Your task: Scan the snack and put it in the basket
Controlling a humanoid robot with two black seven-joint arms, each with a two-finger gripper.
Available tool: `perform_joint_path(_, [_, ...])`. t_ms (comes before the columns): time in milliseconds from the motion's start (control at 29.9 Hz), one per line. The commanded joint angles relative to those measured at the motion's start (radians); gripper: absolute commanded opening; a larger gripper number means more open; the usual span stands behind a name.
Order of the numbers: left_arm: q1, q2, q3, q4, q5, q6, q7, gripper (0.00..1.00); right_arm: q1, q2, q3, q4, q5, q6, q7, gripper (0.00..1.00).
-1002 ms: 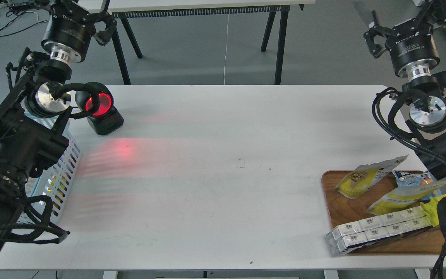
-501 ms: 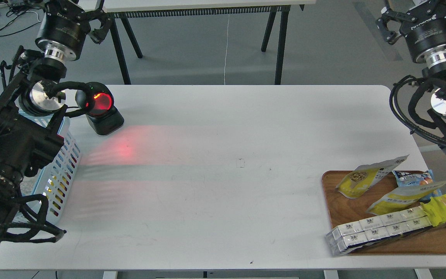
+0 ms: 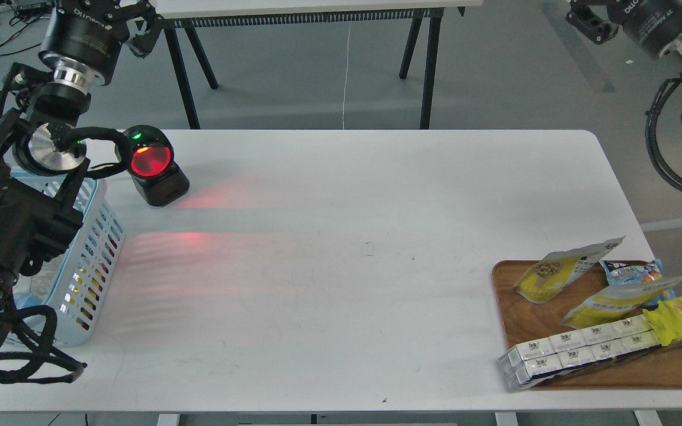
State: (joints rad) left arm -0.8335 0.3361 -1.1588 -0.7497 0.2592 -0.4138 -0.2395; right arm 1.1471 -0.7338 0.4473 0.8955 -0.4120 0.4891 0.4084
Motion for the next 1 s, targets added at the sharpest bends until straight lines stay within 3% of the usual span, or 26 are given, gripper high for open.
perform_joint_path(0, [0.002, 0.02, -0.004, -0.002, 0.0, -0.005, 0.0, 0.99, 0.071, -0.073, -0.097, 0.115, -0.242, 0.0, 0.026, 0.99])
perform_joint_path(234, [0.005, 0.023, -0.009, -0.002, 0.0, -0.01, -0.001, 0.99, 0.304, -0.087, -0.412, 0.272, -0.511, -0.026, 0.069, 0.99])
perform_joint_path(568, [0.014, 0.038, -0.01, -0.002, 0.0, -0.02, -0.001, 0.99, 0.572, -0.079, -0.732, 0.508, -0.842, -0.063, 0.067, 0.98])
perform_joint_path(969, [0.014, 0.035, -0.018, -0.002, 0.0, -0.023, -0.003, 0.99, 0.761, -0.069, -0.973, 0.629, -1.123, -0.115, 0.07, 0.95])
